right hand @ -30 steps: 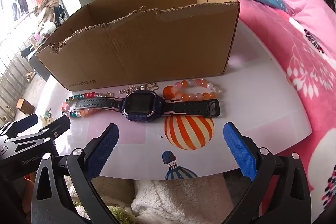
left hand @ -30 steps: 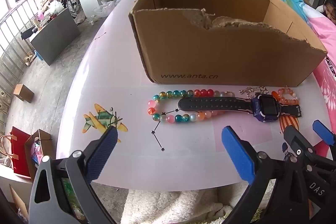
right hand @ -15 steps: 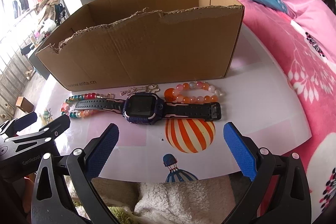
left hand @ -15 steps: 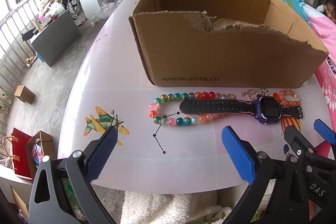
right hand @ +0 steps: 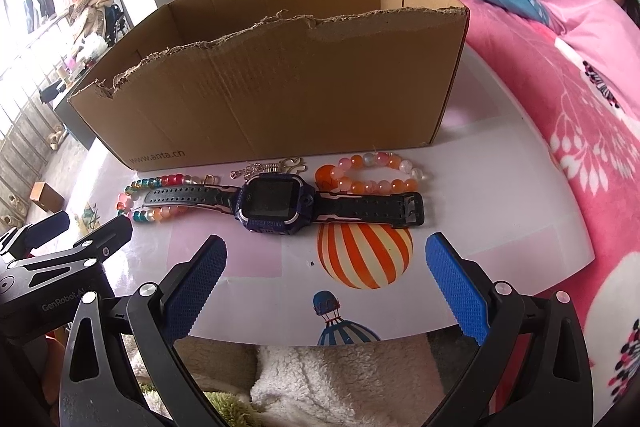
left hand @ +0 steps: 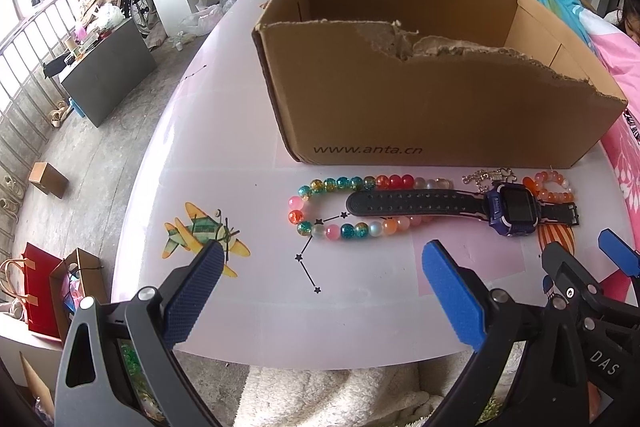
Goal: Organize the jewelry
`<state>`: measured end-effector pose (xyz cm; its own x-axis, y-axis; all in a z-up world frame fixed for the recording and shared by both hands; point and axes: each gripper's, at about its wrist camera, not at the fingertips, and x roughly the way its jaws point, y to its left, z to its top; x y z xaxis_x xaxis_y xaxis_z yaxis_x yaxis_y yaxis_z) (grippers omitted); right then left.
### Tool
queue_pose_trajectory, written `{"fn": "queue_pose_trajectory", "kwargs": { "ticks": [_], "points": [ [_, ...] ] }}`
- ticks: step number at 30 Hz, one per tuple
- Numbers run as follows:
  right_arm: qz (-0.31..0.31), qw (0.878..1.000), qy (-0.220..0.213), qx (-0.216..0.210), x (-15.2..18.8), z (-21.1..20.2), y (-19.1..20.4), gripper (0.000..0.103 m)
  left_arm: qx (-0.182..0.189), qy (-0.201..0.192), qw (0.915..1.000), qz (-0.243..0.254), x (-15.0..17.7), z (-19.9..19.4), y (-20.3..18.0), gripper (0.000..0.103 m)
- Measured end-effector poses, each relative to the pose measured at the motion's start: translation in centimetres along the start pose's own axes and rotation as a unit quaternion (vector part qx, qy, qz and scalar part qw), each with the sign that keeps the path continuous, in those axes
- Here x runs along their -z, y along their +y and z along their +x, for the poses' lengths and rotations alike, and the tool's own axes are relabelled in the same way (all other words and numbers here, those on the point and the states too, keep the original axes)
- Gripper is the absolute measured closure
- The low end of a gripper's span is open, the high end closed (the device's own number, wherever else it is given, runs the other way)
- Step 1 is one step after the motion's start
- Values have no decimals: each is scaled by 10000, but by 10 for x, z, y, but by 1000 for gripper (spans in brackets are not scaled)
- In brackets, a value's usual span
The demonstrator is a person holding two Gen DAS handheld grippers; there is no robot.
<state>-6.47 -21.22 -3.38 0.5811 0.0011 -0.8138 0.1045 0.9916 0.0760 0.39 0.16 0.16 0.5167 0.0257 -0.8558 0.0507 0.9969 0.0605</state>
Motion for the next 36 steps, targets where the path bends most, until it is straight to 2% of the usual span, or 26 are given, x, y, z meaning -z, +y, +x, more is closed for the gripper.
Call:
{"fn": "queue_pose_trajectory", "kwargs": {
  "ticks": [36],
  "points": [
    [133,9999,53,4,-5,12,-10,7,-201,15,9997,118,-5,3,-13,6]
  ]
}}
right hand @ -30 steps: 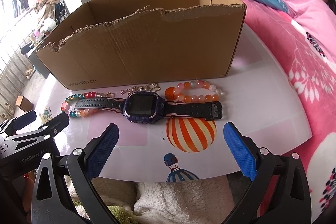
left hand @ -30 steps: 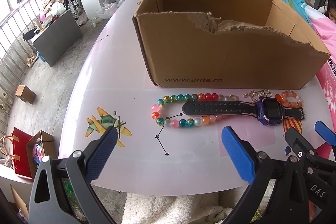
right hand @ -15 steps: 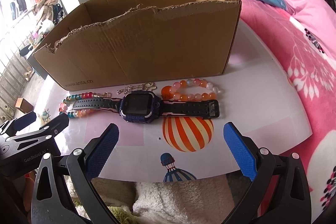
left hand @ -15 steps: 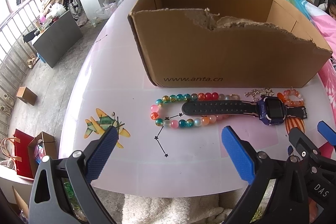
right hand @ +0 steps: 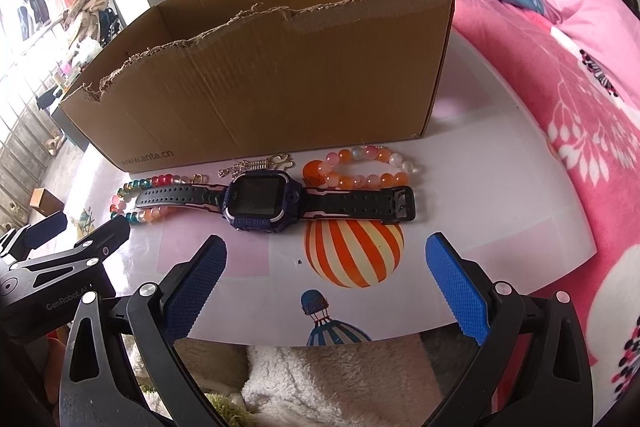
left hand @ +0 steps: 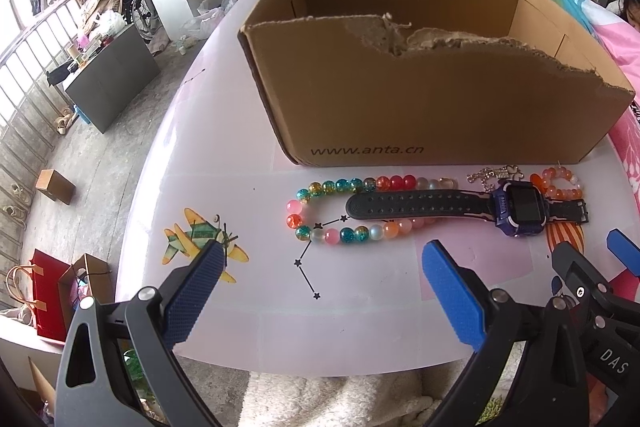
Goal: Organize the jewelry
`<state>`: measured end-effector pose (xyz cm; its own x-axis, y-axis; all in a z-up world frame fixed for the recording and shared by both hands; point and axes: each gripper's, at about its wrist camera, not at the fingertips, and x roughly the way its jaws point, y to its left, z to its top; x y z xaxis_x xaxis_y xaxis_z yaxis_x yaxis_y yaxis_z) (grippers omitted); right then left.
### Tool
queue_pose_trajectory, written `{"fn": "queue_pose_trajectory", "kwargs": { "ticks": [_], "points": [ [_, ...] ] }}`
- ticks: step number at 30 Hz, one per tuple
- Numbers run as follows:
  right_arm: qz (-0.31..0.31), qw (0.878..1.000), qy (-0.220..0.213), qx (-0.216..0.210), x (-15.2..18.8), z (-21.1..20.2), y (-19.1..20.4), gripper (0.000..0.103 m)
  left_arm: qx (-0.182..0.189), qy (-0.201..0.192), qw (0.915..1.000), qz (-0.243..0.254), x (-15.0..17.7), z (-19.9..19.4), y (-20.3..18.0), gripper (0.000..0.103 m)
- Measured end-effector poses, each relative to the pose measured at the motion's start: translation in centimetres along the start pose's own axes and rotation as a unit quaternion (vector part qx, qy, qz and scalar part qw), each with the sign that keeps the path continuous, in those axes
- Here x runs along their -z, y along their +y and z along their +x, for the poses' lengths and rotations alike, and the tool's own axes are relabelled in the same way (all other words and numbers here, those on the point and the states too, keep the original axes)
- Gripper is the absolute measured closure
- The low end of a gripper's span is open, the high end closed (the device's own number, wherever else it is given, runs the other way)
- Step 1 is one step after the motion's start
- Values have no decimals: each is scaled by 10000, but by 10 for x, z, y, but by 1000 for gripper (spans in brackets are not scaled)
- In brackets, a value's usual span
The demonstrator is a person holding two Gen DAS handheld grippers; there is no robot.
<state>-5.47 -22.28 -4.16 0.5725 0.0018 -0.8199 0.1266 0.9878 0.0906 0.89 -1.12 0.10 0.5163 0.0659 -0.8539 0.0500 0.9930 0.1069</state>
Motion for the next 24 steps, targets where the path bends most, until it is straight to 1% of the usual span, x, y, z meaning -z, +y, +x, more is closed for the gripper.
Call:
{"fn": "queue_pose_trajectory", "kwargs": {
  "ticks": [6,12,24],
  "points": [
    [-86,9999,-4,-56,-1,2,1,7,-104,-15,9999,-81,1,-1,4,6],
    [-17,10000,2,-37,-1,3,0,7,-124,15,9999,-46,2,0,0,6],
    [-31,10000,13,-51,-4,5,2,7,-163,37,9998,-68,-2,5,5,6]
  ]
}}
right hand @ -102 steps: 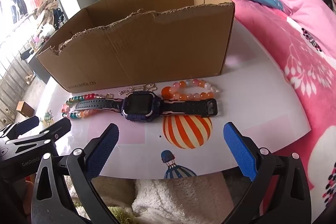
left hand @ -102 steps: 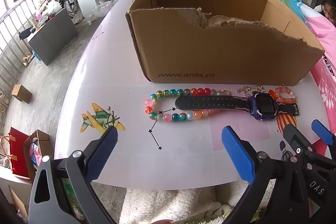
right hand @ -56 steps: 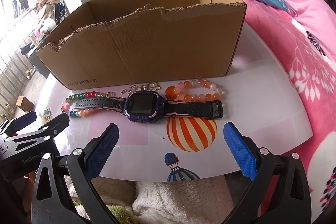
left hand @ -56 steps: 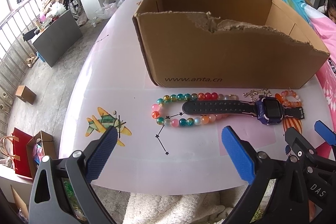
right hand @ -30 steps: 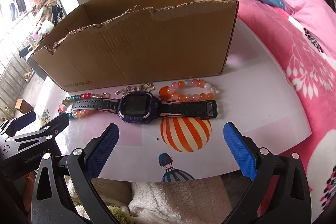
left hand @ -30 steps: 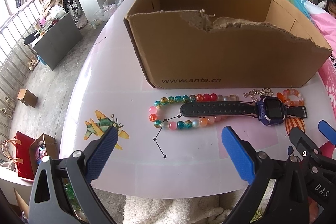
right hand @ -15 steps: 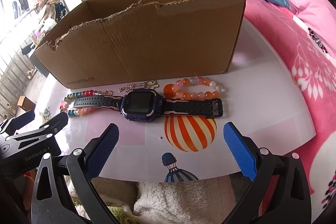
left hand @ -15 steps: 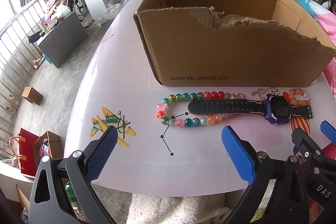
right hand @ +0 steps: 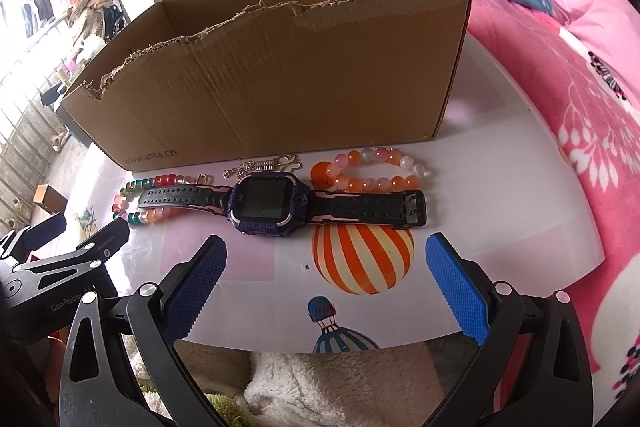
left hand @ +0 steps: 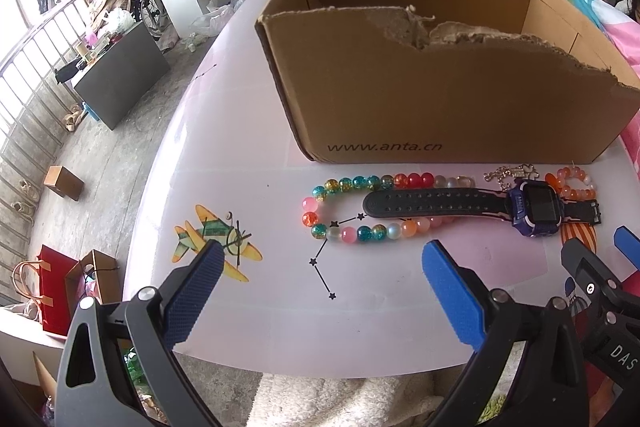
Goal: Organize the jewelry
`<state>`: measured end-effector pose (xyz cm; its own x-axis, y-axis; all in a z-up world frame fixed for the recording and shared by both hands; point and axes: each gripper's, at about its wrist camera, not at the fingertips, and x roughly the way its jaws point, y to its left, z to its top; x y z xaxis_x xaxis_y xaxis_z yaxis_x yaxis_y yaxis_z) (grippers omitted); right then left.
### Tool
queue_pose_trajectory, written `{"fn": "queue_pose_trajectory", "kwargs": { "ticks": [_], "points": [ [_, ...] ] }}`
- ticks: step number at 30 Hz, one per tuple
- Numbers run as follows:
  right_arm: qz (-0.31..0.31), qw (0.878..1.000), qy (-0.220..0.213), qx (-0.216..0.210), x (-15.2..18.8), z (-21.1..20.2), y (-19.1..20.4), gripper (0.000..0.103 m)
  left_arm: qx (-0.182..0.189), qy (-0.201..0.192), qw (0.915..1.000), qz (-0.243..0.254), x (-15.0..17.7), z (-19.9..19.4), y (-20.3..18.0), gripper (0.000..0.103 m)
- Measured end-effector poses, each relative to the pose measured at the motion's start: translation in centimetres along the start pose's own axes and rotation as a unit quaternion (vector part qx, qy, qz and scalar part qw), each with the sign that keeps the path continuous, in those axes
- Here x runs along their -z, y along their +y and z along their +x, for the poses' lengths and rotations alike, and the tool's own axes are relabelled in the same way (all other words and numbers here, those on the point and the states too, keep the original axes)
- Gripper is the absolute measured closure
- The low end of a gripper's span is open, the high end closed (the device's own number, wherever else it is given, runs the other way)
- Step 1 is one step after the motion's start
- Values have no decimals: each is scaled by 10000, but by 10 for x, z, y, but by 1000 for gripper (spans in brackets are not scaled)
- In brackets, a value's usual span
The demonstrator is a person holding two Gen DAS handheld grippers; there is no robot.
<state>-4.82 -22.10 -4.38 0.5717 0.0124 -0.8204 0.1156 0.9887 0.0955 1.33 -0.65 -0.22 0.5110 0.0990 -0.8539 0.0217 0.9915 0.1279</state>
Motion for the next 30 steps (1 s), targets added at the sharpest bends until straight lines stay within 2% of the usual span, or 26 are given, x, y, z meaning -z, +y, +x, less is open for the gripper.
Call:
{"fn": "queue_pose_trajectory", "kwargs": {
  "ticks": [4,7,9,11,13,16,18,22,25,27,30],
  "points": [
    [-15,9999,-110,-14,-1,-4,0,7,227,-238,9994,-102,1,-5,11,6],
    [-62,9998,-189,-27,-5,-6,3,7,538,-540,9970,-101,4,-8,21,6],
    [-92,9996,-269,-44,-8,-8,1,7,1010,-749,9920,-107,8,-10,30,6],
    [-94,9991,-379,-134,-10,-12,-1,7,1562,-930,9831,-240,11,-13,41,6],
    [-84,9984,-490,-272,-12,-15,-3,11,1960,-1129,9734,-361,13,-16,50,6],
    [-136,9972,-534,-509,-15,-14,1,22,2106,-1216,9697,-230,11,-18,52,6],
    [-175,9963,-484,-692,-17,-11,4,33,2228,-1179,9676,-157,8,-18,49,6],
    [-141,9937,-337,-1059,-14,-3,7,49,2649,-1407,9540,12,7,-23,39,6],
    [-201,9921,-336,-1194,-14,2,11,57,2834,-1353,9494,4,-1,-16,31,7],
    [-264,9912,-344,-1252,-14,4,14,59,2860,-1179,9509,-46,-5,-6,28,13],
    [-378,9906,-334,-1270,-12,7,20,60,2927,-735,9532,-169,-11,13,24,30]
  ]
}}
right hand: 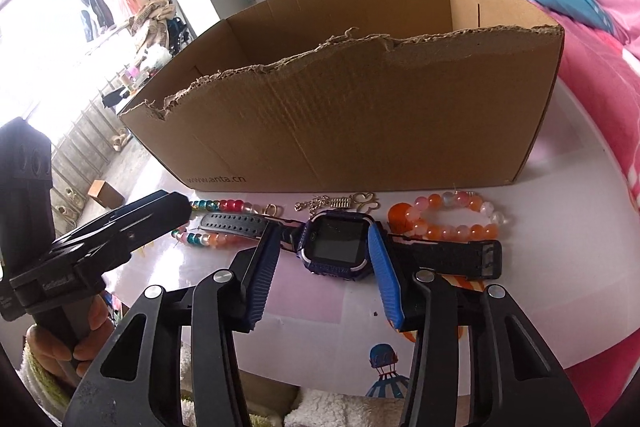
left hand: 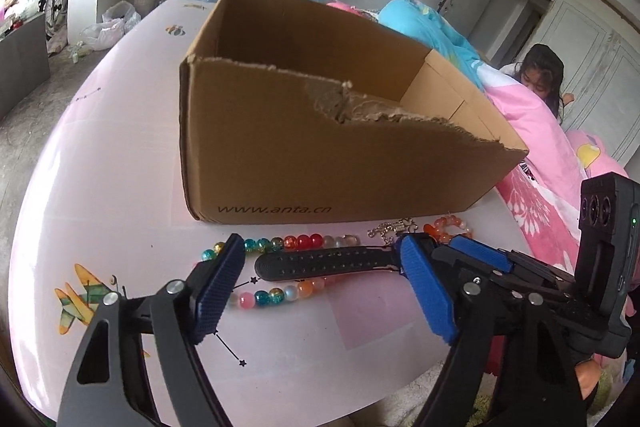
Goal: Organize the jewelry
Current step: 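Lower the right tool onto the black smartwatch and close on its face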
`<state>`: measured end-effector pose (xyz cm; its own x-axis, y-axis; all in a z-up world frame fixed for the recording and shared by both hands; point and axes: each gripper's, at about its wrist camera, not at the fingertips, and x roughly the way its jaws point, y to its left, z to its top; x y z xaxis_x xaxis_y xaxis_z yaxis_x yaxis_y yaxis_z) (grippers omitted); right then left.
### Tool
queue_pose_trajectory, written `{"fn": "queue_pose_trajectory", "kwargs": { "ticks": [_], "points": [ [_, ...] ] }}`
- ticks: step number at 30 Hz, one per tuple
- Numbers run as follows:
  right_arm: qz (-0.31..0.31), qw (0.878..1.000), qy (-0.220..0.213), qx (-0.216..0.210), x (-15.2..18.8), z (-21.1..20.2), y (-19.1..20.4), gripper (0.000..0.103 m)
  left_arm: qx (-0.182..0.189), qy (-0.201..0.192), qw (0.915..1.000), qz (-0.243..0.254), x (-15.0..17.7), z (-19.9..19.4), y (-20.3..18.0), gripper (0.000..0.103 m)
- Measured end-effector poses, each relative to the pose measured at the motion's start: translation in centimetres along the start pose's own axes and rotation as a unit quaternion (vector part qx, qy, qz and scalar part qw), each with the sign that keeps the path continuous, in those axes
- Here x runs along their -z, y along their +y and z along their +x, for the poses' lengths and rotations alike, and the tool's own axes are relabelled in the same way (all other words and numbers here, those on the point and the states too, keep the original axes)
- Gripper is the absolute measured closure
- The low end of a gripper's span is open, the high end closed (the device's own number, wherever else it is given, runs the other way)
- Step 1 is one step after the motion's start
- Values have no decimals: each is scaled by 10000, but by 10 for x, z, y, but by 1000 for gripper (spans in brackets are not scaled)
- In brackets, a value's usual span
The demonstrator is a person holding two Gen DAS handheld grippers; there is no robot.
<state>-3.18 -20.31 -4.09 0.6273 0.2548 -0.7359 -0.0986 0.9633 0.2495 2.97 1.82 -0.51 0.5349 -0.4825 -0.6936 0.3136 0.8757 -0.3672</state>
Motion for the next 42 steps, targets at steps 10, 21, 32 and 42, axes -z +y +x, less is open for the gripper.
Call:
{"fn": "queue_pose_trajectory", "kwargs": {
  "ticks": [10,21,32,42],
  "points": [
    [-368,9993,-16,33,5,7,13,64,-93,559,9977,-365,-8,32,8,41],
    [-524,9986,-48,-71,8,8,23,64,362,183,9983,-427,-15,13,-2,47],
    [-185,9986,-47,-487,15,-2,3,64,-492,5,9979,417,-4,7,-30,79],
    [675,9972,-336,-8,22,-52,-63,64,-915,-31,9921,855,8,8,-36,81]
  ]
}}
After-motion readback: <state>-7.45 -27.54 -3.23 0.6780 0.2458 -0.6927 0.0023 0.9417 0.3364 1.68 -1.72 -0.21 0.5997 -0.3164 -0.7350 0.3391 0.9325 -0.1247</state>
